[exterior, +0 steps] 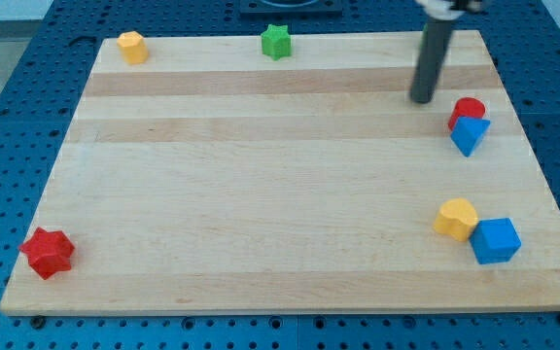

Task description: Push the green circle into the red circle

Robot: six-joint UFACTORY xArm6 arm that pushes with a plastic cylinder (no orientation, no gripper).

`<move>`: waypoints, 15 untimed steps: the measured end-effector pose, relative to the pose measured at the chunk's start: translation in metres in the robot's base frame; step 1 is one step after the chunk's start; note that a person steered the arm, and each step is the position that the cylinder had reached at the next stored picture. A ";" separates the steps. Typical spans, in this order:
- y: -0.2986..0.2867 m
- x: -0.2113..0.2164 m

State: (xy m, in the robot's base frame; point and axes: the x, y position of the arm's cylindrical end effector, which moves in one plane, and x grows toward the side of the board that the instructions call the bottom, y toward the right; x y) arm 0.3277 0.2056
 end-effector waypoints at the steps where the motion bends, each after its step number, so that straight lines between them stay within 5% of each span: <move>1: 0.063 -0.031; 3: 0.094 -0.135; 6: -0.021 -0.130; 7: -0.025 -0.102; 9: -0.046 -0.136; 10: -0.056 -0.115; 12: 0.014 -0.063; 15: -0.011 -0.093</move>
State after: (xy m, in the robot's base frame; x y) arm 0.2348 0.1944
